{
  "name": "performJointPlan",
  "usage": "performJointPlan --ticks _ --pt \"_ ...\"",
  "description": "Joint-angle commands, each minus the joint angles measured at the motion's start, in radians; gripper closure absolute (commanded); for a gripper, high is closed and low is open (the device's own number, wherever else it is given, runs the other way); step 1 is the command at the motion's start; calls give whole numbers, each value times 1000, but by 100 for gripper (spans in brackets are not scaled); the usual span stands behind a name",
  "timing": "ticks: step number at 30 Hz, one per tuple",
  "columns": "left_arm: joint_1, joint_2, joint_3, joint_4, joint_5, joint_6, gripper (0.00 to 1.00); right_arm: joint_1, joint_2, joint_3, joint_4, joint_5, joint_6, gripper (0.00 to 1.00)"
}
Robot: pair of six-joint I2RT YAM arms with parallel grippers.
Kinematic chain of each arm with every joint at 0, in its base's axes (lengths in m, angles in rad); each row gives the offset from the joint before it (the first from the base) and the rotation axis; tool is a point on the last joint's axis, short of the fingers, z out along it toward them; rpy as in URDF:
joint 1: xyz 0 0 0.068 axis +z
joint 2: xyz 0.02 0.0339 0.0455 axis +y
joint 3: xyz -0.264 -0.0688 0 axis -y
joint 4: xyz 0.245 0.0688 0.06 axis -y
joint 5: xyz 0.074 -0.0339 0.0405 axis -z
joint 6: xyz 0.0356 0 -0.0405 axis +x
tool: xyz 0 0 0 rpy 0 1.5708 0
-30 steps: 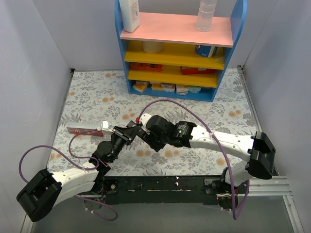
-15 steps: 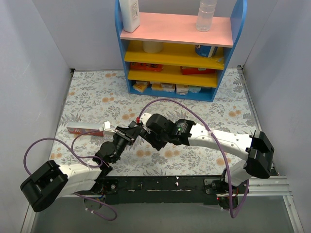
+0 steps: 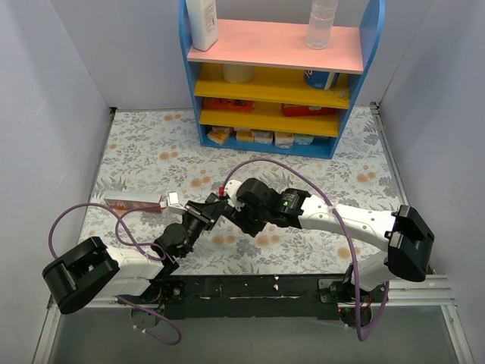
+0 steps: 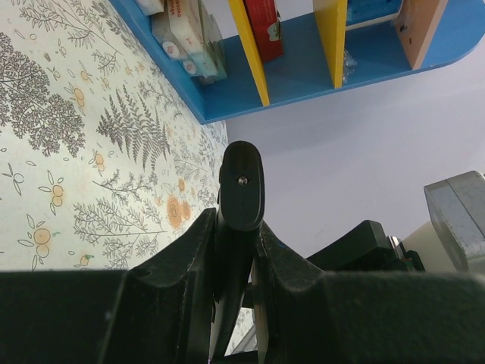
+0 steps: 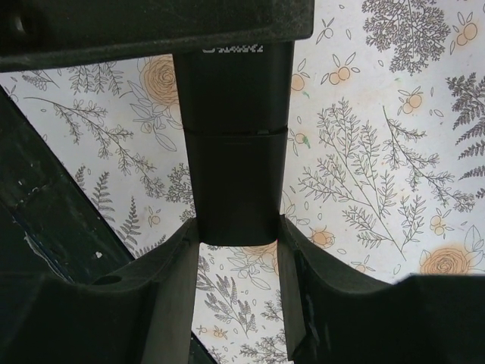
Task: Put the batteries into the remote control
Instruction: Load the battery cover into the remote control.
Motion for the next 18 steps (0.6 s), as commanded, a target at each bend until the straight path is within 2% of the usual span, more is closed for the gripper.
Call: performJointPlan --ticks 1,9,15,18 --pt "-103 37 24 138 275 -52 100 -23 -27 24 471 11 -55 57" --pt "-143 97 58 184 279 -43 100 -23 -48 -55 608 -32 -93 56" --pt "-157 105 56 192 256 -35 100 -23 -51 -62 590 -15 -67 54" --pt "-155 67 27 146 188 -15 100 -23 -71 -74 550 3 -32 50"
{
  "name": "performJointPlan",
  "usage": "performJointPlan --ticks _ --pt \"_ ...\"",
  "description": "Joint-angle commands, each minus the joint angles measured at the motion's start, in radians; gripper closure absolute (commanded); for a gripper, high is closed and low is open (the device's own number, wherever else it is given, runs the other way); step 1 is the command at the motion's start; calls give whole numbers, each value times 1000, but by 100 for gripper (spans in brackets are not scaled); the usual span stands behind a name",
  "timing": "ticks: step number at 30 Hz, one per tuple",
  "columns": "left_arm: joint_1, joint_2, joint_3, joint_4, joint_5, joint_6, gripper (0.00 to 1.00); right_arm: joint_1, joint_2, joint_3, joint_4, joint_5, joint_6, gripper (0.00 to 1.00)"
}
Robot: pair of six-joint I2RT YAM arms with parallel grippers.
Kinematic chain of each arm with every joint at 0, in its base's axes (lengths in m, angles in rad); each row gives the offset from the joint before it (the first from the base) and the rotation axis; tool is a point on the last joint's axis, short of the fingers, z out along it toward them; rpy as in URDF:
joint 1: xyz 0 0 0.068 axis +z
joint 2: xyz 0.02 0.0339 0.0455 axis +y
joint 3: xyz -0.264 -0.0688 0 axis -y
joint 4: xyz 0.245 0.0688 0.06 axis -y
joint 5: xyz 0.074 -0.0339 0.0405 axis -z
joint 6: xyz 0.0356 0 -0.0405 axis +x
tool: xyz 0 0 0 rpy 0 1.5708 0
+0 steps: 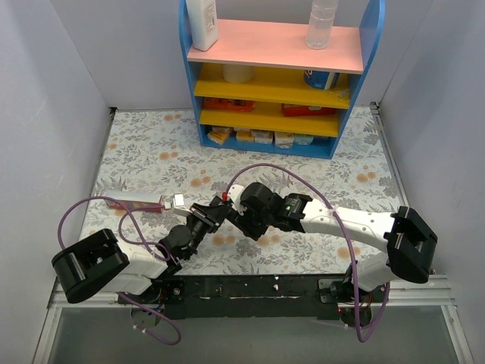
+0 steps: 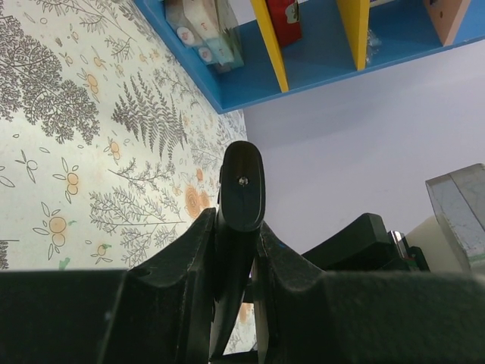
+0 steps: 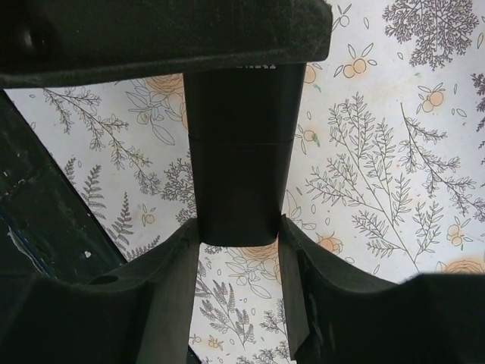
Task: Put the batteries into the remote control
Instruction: Load the battery cover into the remote control.
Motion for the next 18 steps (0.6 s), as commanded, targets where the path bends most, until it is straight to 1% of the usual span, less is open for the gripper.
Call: performJointPlan --ticks 1,2,3,5,6,7,9,12,16,18 --pt "-90 -66 17 35 211 -56 100 -9 -61 29 428 56 16 48" --pt "-85 -83 19 -11 197 -52 100 -9 -69 27 411 71 32 43" --pt "-78 -119 20 -95 175 -11 100 -9 -95 22 366 77 42 40" --pt "-70 -153 51 -201 152 20 100 -10 -126 4 341 88 62 33" --pt "-62 -176 63 -308 137 33 100 -10 -161 -1 318 88 69 32" --pt "-59 -186 71 -341 116 65 100 -10 -178 -10 301 88 72 30" --pt "-50 -196 91 -428 94 74 100 -12 -227 -13 270 99 88 28" --pt "-35 -190 124 -523 80 99 100 -12 -302 -28 209 129 99 28" --pt "-18 -123 169 -545 118 145 100 -17 -413 -79 128 232 124 23" --pt "-9 -62 201 -536 166 177 100 -21 -486 -128 112 301 139 21"
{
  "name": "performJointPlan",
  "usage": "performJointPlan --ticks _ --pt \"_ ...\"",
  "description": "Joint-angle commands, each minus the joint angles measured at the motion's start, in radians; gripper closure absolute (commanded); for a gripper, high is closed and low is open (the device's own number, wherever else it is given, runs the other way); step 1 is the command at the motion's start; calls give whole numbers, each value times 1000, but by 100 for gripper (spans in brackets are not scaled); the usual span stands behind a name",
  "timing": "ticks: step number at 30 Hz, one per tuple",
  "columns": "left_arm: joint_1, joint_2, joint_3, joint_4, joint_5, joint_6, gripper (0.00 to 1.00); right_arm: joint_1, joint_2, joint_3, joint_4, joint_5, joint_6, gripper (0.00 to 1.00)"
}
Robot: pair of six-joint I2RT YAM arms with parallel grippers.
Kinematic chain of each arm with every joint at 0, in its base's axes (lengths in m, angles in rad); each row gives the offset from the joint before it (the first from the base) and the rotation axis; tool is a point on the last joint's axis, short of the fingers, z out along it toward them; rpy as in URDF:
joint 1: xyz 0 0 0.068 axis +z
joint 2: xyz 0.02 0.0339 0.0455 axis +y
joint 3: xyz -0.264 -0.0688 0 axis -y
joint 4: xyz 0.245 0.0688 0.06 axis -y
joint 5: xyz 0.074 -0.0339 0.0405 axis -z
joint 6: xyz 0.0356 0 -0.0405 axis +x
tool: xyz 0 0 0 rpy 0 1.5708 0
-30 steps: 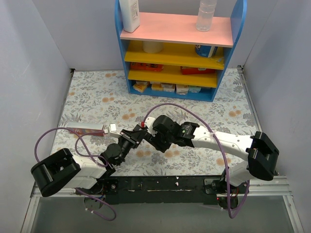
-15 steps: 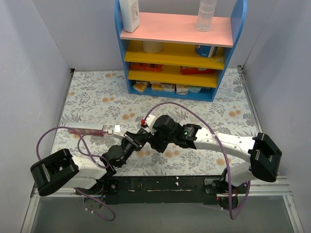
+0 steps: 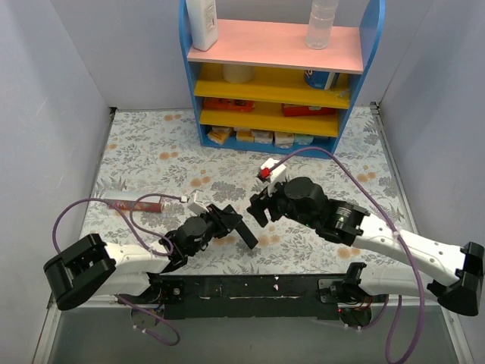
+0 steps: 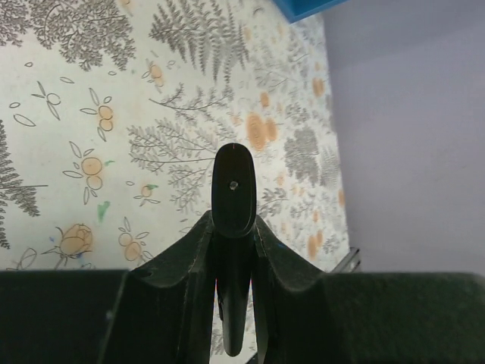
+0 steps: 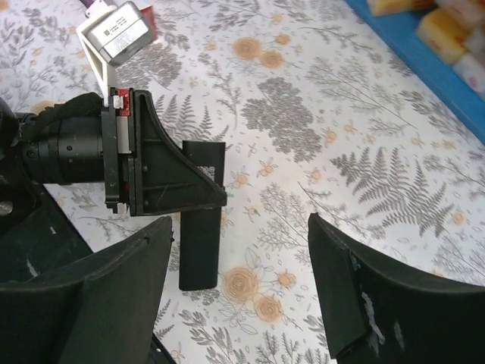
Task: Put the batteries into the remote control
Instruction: Place the remote control at the center of the board, then reset both arms
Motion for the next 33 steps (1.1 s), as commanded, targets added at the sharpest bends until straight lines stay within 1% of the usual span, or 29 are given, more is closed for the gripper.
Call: performJointPlan --ticks 1,3,5,6,7,9,10,11,12,13,14,15,16,17,18,19,20,22,23,24,25,26,27,28,29,30,31,32,33 --pt "21 88 82 -53 83 85 100 -13 -140 -90 -55 164 54 20" --pt "29 154 100 1 157 111 97 -19 -215 -144 -65 207 68 18" --pt "32 201 148 2 192 121 94 -23 -265 -179 -59 242 91 17" --pt "32 262 162 7 227 130 93 -24 -307 -215 -59 253 102 17" --pt "34 287 181 13 243 128 92 -25 -323 -229 -61 267 119 17" --pt "37 354 191 47 281 113 86 -27 -373 -256 -69 308 134 17" --pt "37 373 194 55 286 102 82 -27 -389 -279 -75 325 140 16" --pt "38 382 192 56 289 95 65 -27 -406 -288 -82 361 157 16" --pt "41 389 189 52 283 86 55 -27 -435 -295 -108 378 166 17" --pt "43 379 186 39 274 76 46 -27 -450 -304 -124 403 182 15" --pt "45 367 177 -2 260 75 35 -27 -467 -307 -139 444 202 14" --pt "49 349 174 -29 245 73 18 -27 -502 -310 -156 464 214 14" --pt "52 306 168 -62 198 73 9 -27 -522 -311 -182 483 225 13" --pt "58 278 163 -124 180 73 2 -28 -544 -315 -199 527 238 13" --pt "81 254 154 -160 159 73 2 -27 -587 -316 -210 549 254 13" --pt "93 191 151 -201 122 67 2 -28 -610 -319 -232 569 258 13" --pt "112 159 148 -282 105 66 2 -27 -633 -322 -242 607 265 12" --pt "162 78 142 -374 73 73 2 -27 -705 -324 -265 644 271 12" --pt "178 -5 143 -478 26 81 2 -27 -726 -322 -283 674 269 12" --pt "204 -60 146 -534 3 91 2 -27 -769 -322 -295 690 268 12" --pt "212 -109 166 -592 -36 102 2 -28 -791 -321 -309 702 266 11" --pt "216 -157 180 -710 -115 114 2 -27 -809 -319 -335 725 268 11" --pt "218 -261 197 -779 -163 157 2 -27 -849 -315 -345 736 269 11" --pt "218 -306 246 -838 -204 177 2 -27 -866 -313 -352 745 271 11" --pt "218 -355 270 -946 -244 200 2 -27 -886 -312 -368 751 269 9" --pt "218 -437 299 -996 -325 235 2 -27 -921 -312 -369 756 266 8" --pt "218 -479 351 -1040 -364 257 2 -27 -938 -312 -372 758 263 7" --pt "218 -515 381 -1115 -407 272 2 -27 -972 -313 -374 770 259 7" --pt "218 -579 405 -1149 -462 308 2 -27 -987 -315 -375 776 259 7"
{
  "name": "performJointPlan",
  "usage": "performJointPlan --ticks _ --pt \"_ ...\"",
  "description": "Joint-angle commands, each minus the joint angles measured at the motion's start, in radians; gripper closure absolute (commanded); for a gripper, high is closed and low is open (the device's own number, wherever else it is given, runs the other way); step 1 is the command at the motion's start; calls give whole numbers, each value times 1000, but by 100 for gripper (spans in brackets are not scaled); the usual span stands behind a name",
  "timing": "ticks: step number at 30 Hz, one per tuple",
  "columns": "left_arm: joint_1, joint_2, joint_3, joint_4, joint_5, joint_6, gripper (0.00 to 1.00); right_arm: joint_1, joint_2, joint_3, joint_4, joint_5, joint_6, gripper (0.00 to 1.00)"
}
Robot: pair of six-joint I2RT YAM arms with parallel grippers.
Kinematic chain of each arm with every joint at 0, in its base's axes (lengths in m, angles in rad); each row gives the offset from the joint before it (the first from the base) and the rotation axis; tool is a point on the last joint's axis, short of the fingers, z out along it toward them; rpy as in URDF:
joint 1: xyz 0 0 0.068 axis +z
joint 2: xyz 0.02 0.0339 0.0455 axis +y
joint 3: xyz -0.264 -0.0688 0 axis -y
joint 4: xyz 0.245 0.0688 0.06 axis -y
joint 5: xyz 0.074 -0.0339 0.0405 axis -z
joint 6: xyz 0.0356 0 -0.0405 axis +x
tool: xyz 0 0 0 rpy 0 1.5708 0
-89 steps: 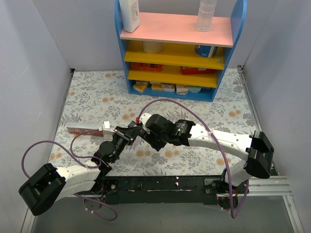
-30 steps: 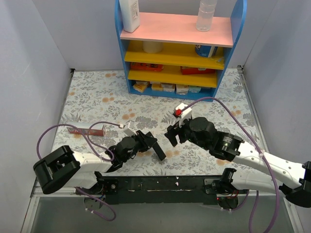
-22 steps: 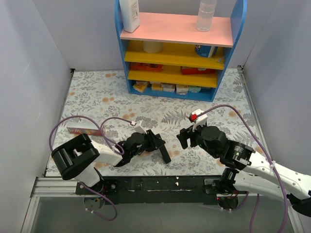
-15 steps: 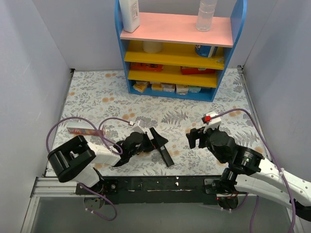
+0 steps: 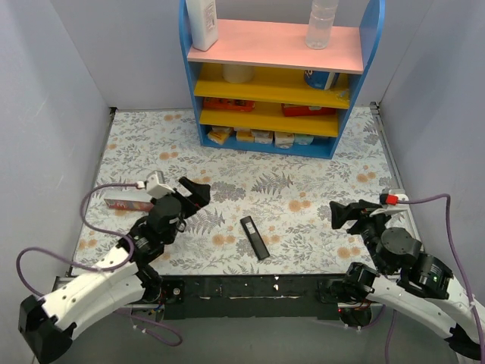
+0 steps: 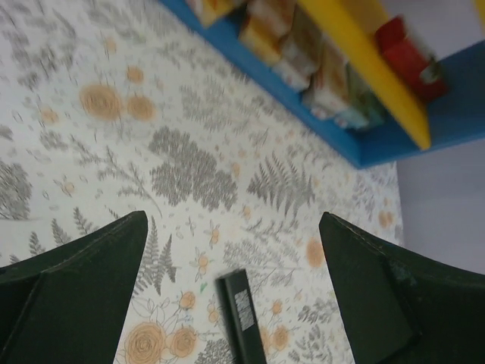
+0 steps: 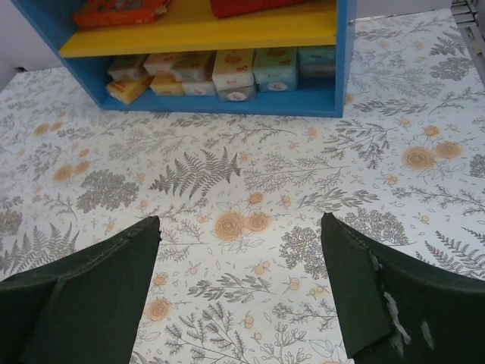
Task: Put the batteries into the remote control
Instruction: Reset both arms
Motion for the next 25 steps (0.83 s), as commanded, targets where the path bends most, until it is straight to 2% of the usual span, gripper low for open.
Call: performJointPlan --ticks 1,6,11,15,25 --pt "3 -189 150 -320 -296 147 2 -1 -93 3 -21 91 8 7" --pt "3 -359 259 -396 -346 232 2 0 -165 -3 -10 108 3 6" --pt "3 -534 208 -301 -349 396 2 2 -202 -25 -1 116 8 6" --pt "3 -583 156 -262 -341 414 2 0 -187 -23 2 128 6 6" --pt "3 -587 165 -247 -384 457 2 0 -187 -28 4 143 14 6"
